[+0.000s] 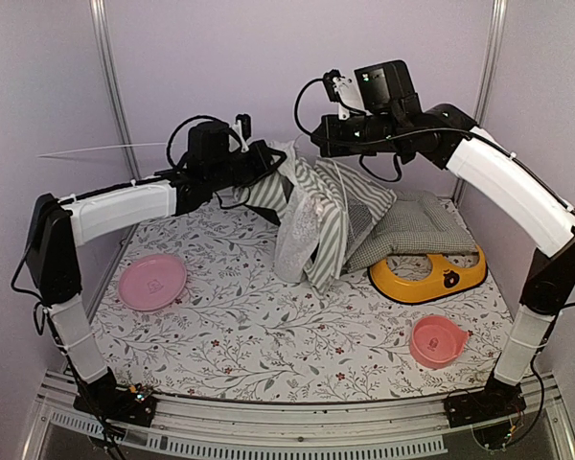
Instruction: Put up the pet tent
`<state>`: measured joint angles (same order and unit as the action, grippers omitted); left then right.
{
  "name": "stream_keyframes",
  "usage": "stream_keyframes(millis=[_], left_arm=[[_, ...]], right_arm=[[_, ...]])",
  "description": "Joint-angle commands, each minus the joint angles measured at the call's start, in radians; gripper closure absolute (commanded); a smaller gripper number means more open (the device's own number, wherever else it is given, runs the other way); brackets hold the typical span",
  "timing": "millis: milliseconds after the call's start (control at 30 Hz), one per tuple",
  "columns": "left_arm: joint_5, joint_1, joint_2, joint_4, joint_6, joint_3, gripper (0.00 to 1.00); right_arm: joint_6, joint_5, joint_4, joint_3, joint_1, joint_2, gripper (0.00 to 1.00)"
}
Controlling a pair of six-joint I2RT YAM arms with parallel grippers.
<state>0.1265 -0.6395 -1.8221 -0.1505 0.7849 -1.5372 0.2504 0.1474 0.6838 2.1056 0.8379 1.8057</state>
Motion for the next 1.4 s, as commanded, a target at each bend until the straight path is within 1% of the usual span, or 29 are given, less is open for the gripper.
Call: stream_keyframes(millis=[0, 167, 500, 633, 700, 733, 800, 833, 867, 1000, 1067, 1167, 1267, 1367], left_arm=[[0.140, -0.013, 0.114, -0.232, -0.019, 0.079, 1.00], [0.216, -0.024, 0.171, -0.340, -0.027, 0.131, 1.00], [0.314, -0.054, 0.222, -0.470, -0.016, 0.187, 1.00], [0.310, -0.068, 0.239, -0.469, -0.019, 0.200, 1.00], [0.265, -0.076, 0.256, -0.447, -0.036, 0.222, 1.00], [0.234, -0.077, 0.262, -0.429, -0.044, 0.230, 1.00], [0.158, -0.078, 0.268, -0.368, -0.048, 0.229, 1.00], [0.122, -0.078, 0.270, -0.342, -0.054, 0.227, 1.00], [0.079, -0.078, 0.270, -0.324, -0.061, 0.225, 1.00], [-0.021, -0.078, 0.261, -0.261, -0.067, 0.210, 1.00], [-0.070, -0.081, 0.258, -0.238, -0.071, 0.206, 1.00], [-0.141, -0.084, 0.253, -0.187, -0.078, 0.183, 1.00], [-0.185, -0.086, 0.247, -0.167, -0.077, 0.173, 1.00], [-0.216, -0.088, 0.242, -0.156, -0.076, 0.161, 1.00]], right_arm=[[-0.002, 0.025, 0.079, 0.015, 0.011, 0.049, 1.00], [0.000, 0.033, 0.112, 0.048, 0.011, 0.084, 1.00], [0.001, 0.044, 0.135, 0.092, 0.011, 0.131, 1.00], [0.001, 0.056, 0.097, 0.098, 0.011, 0.131, 1.00], [-0.010, 0.048, 0.075, 0.108, 0.011, 0.132, 1.00], [-0.012, 0.033, 0.067, 0.113, 0.010, 0.130, 0.98], [-0.014, -0.007, 0.049, 0.116, 0.010, 0.119, 0.88], [-0.013, -0.028, 0.046, 0.115, 0.010, 0.111, 0.77], [-0.013, -0.038, 0.045, 0.114, 0.012, 0.101, 0.70], [-0.014, -0.049, 0.047, 0.084, 0.019, 0.050, 0.45], [-0.010, -0.051, 0.032, 0.042, 0.025, 0.008, 0.35], [-0.005, -0.067, -0.034, -0.065, 0.031, -0.078, 0.26], [-0.002, -0.071, -0.068, -0.142, 0.034, -0.147, 0.21], [-0.001, -0.059, -0.098, -0.243, 0.039, -0.216, 0.20]])
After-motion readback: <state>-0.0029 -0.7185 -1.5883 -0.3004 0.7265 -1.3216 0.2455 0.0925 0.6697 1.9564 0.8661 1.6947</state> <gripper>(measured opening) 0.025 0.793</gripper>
